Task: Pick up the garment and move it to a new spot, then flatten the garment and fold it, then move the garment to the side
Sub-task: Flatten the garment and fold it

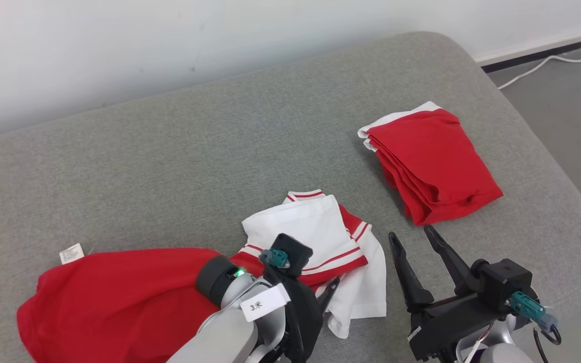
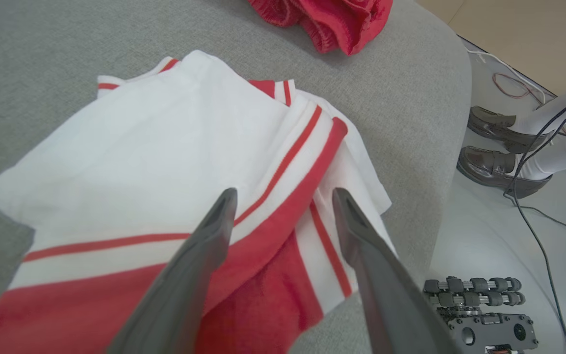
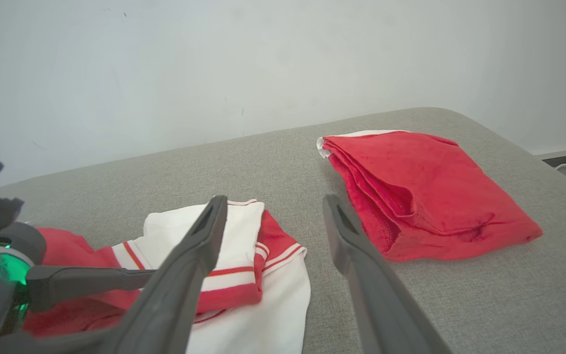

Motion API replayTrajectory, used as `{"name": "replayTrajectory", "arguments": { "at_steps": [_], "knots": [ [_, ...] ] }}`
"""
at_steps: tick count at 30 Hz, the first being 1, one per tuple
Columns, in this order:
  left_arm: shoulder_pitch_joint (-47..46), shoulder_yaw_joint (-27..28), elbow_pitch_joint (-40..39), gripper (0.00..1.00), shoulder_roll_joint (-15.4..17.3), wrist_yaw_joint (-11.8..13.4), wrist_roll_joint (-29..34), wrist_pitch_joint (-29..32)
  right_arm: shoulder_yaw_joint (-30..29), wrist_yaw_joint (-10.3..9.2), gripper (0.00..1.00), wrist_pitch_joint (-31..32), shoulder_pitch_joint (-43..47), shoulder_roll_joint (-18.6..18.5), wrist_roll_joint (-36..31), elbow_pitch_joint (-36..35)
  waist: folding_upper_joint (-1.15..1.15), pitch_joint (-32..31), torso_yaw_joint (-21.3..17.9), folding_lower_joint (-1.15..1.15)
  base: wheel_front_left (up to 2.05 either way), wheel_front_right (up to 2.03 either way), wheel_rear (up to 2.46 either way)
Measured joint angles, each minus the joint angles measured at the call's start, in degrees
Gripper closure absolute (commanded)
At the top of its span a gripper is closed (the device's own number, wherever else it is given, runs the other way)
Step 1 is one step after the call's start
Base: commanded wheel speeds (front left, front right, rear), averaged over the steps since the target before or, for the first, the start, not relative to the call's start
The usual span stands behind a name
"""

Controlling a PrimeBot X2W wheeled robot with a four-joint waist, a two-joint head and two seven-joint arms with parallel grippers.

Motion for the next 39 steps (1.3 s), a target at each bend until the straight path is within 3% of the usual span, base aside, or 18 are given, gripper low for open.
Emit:
{"name": "replayTrajectory", "arguments": {
  "at_steps": [4, 11, 26, 39],
  "knots": [
    [0.2, 1.1, -0.4, 0.0, 0.0, 1.1, -2.6, -1.9, -0.3, 0.0, 0.0, 0.0, 0.0, -0.3, 0.0, 0.1, 0.0, -0.4, 1.0, 0.0, 0.0, 0.0, 0.0],
    [2.0, 8.3, -4.5, 0.0, 0.2, 2.5, -3.8, -8.9, -1.6, -0.07, 0.0, -0.4, 2.0, -1.4, 0.0, 0.3, 0.0, -1.7, 3.6, 0.01, 0.0, 0.0, 0.0],
    [16.6, 22.7, -15.0, 0.0, 9.3, 7.1, -7.6, -26.4, -4.4, -1.02, 0.0, -3.0, 4.5, -2.0, 1.2, 2.1, 0.0, -7.2, 13.1, 0.0, 0.0, 0.0, 0.0],
    [31.0, 30.8, -19.9, 0.0, 14.4, 8.5, -6.8, -30.5, -2.8, -1.25, 0.0, -3.7, 5.8, -1.3, 1.0, 3.2, -0.01, -12.1, 20.7, 0.0, 0.0, 0.0, 0.0]
  ]
}}
